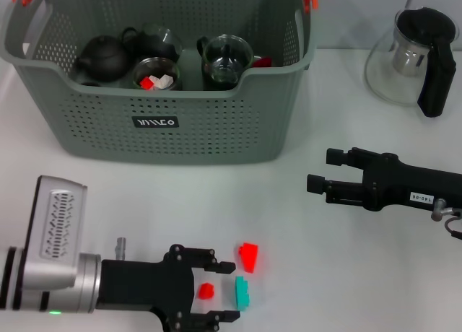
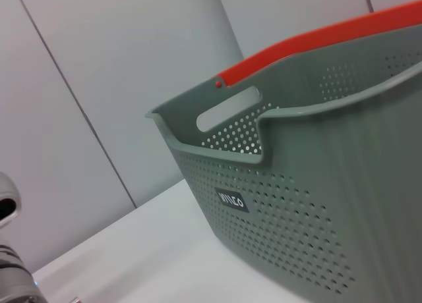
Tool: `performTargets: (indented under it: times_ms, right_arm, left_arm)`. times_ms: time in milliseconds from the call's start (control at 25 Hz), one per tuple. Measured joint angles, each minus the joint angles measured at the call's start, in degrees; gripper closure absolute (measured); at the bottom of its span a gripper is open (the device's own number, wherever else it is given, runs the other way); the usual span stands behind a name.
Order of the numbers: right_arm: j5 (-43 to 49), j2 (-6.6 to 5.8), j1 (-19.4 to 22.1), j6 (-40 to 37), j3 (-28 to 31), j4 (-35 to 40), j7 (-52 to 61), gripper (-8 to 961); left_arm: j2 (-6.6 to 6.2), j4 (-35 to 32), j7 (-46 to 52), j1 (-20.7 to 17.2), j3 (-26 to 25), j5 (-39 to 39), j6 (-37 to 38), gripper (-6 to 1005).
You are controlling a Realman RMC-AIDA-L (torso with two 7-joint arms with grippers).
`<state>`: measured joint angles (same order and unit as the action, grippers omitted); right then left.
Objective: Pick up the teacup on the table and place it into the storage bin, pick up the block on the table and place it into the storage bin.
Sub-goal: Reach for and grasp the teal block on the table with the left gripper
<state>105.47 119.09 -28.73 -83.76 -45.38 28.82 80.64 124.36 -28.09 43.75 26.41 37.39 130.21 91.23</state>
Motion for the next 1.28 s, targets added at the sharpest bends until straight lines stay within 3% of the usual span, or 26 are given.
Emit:
performTargets:
  times_ms: [1280]
  right_arm:
    - [0.09, -0.19, 0.24, 0.00, 0.03, 0.00, -0.14, 27]
  left_arm:
    - [0.16, 5.02, -0.07, 2.77, 0.92, -0.26, -6.45, 413]
